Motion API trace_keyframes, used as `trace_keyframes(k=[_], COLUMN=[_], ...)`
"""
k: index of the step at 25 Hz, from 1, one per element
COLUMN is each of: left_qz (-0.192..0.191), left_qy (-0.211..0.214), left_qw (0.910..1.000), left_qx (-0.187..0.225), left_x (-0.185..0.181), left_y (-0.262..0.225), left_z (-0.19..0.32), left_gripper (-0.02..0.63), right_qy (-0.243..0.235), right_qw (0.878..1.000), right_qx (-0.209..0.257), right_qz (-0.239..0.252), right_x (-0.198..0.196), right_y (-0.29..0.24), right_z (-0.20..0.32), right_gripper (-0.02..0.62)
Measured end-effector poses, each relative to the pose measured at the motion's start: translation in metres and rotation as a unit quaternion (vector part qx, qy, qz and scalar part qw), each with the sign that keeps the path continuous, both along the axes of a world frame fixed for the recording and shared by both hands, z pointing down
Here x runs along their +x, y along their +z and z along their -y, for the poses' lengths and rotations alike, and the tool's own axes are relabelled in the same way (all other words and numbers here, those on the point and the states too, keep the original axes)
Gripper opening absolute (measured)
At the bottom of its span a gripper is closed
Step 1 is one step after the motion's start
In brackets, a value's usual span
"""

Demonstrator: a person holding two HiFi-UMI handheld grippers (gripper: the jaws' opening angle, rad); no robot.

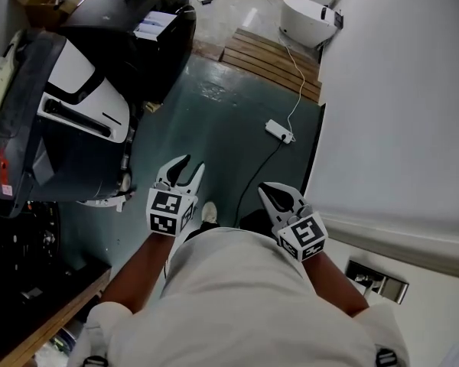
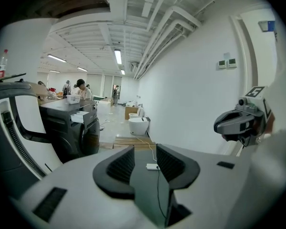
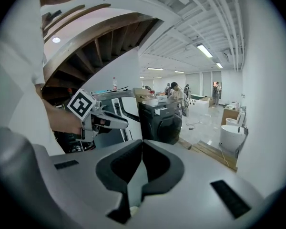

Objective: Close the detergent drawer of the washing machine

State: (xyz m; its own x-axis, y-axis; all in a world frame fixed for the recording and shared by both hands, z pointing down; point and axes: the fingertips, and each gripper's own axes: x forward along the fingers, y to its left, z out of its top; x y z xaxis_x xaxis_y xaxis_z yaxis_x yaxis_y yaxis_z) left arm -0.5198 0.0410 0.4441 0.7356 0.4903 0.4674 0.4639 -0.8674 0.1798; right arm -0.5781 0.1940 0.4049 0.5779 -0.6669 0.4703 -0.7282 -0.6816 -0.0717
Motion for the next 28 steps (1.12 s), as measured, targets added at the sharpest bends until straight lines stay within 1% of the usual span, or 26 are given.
trace_keyframes(k=[3,6,9,14,19,22,25,28], left_qz=[0.005,0.006,0.010,0.021,0.029,0.032,0.034,0.038], left_qy=[-0.008,-0.011,-0.023,-0.047,-0.081,-0.095,-0.103,-0.118], left_qw=[1.0000,0.9999,0.9997,0.9985,0.9959,0.9945,0.9935,0.9916], left_qx=[-0.004,0.003,0.008,0.021,0.026,0.031,0.035,0.037], left_x=[0.016,0.035,0.057,0.105,0.171,0.206,0.239,0.267], left_y=[0.002,0.007,0.011,0.017,0.018,0.015,0.015,0.016], left_z=[0.005,0.007,0.009,0.001,-0.021,-0.039,-0.058,-0.073], left_gripper=[0.141,0.141,0.141,0.140,0.138,0.138,0.138,0.138], right_qy=[-0.013,-0.017,-0.024,-0.048,-0.075,-0.083,-0.085,-0.093], right_qw=[1.000,1.000,0.999,0.999,0.997,0.996,0.996,0.995], right_qx=[-0.005,-0.004,0.002,0.016,0.028,0.028,0.034,0.038], right_qz=[0.007,0.016,0.022,0.017,0.002,0.001,0.006,0.015], right_x=[0.014,0.033,0.062,0.127,0.207,0.248,0.284,0.310], right_y=[0.000,0.007,0.014,0.019,0.015,0.013,0.014,0.018], right_z=[0.007,0.007,0.006,-0.006,-0.030,-0.051,-0.072,-0.092], right_gripper=[0.006,0.006,0.006,0.006,0.006,0.006,0.006,0.006])
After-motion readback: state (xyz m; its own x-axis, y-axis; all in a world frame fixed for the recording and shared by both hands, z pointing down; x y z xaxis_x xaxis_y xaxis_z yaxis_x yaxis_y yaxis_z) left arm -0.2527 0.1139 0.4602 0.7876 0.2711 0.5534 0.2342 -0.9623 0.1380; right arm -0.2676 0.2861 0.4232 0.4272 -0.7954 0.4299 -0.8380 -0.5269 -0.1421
